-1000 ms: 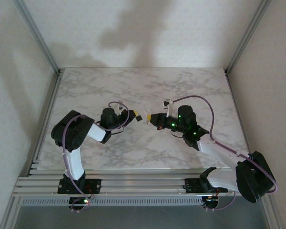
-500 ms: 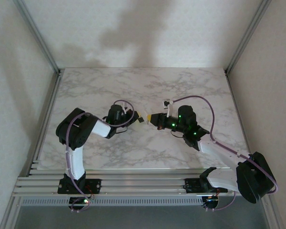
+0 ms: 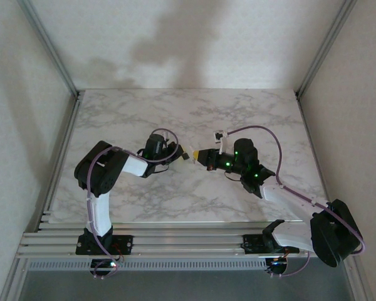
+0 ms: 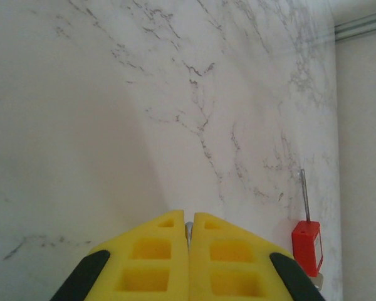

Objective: Lock with the key

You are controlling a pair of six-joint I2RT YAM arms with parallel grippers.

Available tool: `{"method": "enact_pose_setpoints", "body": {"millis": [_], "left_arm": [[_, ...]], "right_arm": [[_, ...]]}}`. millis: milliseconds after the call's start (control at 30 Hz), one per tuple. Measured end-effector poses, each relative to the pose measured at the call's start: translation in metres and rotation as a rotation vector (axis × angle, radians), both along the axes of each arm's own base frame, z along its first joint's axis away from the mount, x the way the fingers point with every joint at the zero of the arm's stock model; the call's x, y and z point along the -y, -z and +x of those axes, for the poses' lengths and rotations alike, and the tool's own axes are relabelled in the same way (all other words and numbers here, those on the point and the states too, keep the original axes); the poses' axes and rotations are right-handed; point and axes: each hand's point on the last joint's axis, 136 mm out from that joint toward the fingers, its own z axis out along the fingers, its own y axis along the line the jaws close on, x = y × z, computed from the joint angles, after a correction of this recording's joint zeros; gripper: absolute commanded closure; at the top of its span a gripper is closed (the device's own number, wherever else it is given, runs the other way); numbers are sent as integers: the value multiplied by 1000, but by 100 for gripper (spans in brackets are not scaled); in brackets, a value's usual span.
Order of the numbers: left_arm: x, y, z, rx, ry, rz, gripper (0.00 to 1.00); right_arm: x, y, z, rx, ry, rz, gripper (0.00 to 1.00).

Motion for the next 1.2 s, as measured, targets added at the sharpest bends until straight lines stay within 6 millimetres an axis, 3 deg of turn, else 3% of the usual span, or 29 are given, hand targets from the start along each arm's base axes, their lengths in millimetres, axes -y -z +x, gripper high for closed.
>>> {"method": "enact_pose_setpoints", "body": {"millis": [233,433,1200], "left_arm": [[0,1,2,-5,5,17,100],[1,0,3,-4,11,29,91],[-1,2,7,-9,12,74,74]], "right_arm": [[-1,3,0,-8,-3,-5,100],[-1,6,1,-14,-3,-8,100],[-2,8,1,-22,-6,-11,100]]}}
